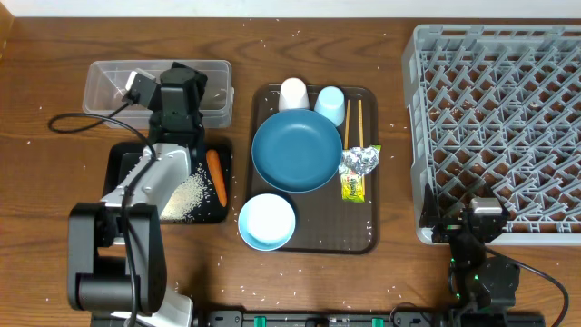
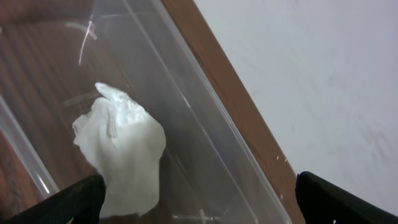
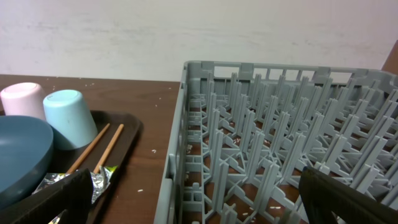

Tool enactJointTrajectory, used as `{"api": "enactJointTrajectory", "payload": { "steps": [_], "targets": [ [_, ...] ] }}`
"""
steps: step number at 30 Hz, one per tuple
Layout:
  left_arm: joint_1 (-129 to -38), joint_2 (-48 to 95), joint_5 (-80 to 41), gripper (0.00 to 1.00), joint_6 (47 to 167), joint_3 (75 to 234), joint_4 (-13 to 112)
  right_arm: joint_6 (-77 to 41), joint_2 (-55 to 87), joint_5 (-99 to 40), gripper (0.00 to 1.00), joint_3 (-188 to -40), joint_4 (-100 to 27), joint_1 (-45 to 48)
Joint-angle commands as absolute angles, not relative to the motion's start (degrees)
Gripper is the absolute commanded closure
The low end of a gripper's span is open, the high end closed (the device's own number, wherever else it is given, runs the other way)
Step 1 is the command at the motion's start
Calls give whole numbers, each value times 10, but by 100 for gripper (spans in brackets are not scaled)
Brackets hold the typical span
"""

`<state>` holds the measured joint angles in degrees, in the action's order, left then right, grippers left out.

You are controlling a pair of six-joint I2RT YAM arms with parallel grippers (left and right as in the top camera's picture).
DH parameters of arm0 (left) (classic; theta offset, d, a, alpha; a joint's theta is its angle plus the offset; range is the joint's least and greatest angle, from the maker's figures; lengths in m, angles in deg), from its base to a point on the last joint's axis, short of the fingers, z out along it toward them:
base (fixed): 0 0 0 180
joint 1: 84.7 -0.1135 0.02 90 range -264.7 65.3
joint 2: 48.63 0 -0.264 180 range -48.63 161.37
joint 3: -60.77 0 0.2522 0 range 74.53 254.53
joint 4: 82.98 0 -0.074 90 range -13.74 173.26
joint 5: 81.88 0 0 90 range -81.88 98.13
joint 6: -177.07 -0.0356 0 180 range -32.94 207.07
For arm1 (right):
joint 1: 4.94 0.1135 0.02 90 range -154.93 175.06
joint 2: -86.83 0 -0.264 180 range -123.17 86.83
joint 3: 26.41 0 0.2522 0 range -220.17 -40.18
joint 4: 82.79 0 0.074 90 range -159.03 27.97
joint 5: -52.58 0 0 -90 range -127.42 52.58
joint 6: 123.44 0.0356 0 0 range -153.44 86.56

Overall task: Sort waste into correct bins and load items into the dishwasher rack
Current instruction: 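Carry the tissue into the clear plastic bin and release it, then reach the left gripper to the foil and green Pandan wrapper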

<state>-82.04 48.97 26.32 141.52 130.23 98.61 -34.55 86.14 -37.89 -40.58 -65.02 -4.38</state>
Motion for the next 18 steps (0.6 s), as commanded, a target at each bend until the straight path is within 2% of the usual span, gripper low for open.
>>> {"api": "enactJointTrajectory", "payload": {
  "steps": [1,11,14,18],
  "targets": [
    [-820,432,175,2,1331,1308,980,-350,865,-380,1,-405,-648,-41],
    [-810,275,-316,2,1330,1308,838,-350,865,-380,1,-405,-648,-41],
    [-763,274,-376,2,1329,1308,778,-350,865,-380,1,-405,-648,-41],
    [-649,276,-346,2,1302,1308,691,-350,865,-380,1,-405,-648,-41]
  ]
}}
